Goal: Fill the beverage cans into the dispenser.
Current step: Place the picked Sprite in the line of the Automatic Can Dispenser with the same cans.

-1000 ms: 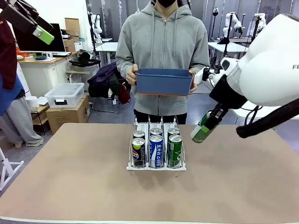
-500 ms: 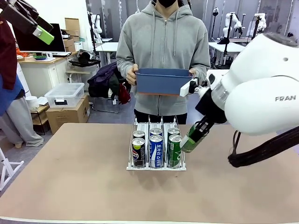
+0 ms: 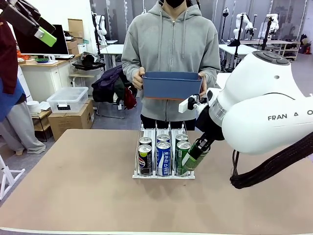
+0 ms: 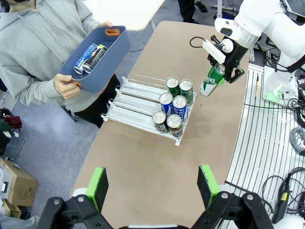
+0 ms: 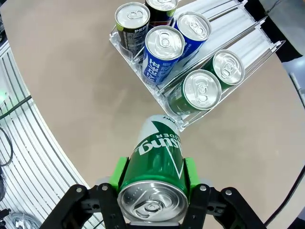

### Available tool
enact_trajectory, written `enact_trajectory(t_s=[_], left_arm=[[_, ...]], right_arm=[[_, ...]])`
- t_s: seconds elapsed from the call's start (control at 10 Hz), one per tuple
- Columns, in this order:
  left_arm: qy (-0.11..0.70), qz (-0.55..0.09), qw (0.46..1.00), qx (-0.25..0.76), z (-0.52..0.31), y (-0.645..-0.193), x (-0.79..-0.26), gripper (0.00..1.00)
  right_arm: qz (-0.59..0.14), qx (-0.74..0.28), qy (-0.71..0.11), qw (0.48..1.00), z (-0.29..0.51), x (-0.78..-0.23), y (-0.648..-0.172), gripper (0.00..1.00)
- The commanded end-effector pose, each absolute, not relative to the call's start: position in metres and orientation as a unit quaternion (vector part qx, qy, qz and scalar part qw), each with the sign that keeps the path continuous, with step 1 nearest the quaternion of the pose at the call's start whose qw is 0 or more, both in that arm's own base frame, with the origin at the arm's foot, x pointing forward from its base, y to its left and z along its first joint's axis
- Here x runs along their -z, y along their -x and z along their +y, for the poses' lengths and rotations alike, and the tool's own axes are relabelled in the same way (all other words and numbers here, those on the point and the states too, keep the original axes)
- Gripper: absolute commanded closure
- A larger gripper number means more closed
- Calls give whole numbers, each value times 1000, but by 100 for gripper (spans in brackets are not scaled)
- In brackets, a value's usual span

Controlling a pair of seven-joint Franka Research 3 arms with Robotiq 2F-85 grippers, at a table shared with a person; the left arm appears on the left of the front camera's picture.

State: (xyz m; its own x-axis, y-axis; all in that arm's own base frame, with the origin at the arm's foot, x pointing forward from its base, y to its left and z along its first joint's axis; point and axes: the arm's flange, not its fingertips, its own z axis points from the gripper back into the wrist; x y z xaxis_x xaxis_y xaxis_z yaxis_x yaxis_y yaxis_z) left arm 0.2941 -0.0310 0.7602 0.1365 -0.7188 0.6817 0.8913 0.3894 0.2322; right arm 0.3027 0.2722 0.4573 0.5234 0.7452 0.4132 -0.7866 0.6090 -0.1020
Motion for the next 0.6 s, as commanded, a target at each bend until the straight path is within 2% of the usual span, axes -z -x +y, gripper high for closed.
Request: enact_trajectory(t_s=[0.0,0.1,0.2,0.5], left_arm=[[115,-374,745,540,-31,-294,-760,0],[115,-374,745,540,-31,-294,-760,0],[115,-374,745,540,-31,-294,-760,0],[115,-374,745,540,-31,-294,-760,0]], right_arm=[[-218,-452,-51,863,270,-462,-303,100],[-218,-452,-51,863,270,-462,-303,100],[-213,-441,-49,870,272,-457,-303,42],[-220,-432,-43,873,278,-439,-325,42]])
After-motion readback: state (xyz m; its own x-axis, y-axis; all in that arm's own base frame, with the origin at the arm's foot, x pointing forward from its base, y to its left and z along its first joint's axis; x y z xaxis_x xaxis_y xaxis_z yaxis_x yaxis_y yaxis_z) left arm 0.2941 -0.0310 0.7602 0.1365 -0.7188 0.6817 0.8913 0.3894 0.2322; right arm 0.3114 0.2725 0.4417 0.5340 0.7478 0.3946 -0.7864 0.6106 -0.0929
